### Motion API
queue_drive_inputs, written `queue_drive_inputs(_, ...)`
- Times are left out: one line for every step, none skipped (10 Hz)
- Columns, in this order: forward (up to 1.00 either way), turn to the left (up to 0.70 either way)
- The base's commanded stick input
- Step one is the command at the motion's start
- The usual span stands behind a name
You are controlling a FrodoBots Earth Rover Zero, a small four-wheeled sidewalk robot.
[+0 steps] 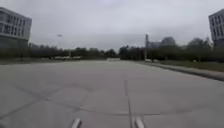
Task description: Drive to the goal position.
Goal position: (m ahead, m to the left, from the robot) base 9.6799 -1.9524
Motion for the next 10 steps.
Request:
queue_drive_inputs(1.0,0.03)
queue_drive_inputs(1.0,0.06)
queue_drive_inputs(1.0,0.06)
queue_drive_inputs(1.0,0.06)
queue_drive_inputs(1.0,0.06)
queue_drive_inputs(1.0,0.06)
queue_drive_inputs(1.0,0.06)
queue_drive_inputs(1.0,0.06)
queue_drive_inputs(1.0,0.06)
queue_drive_inputs(1.0,0.06)
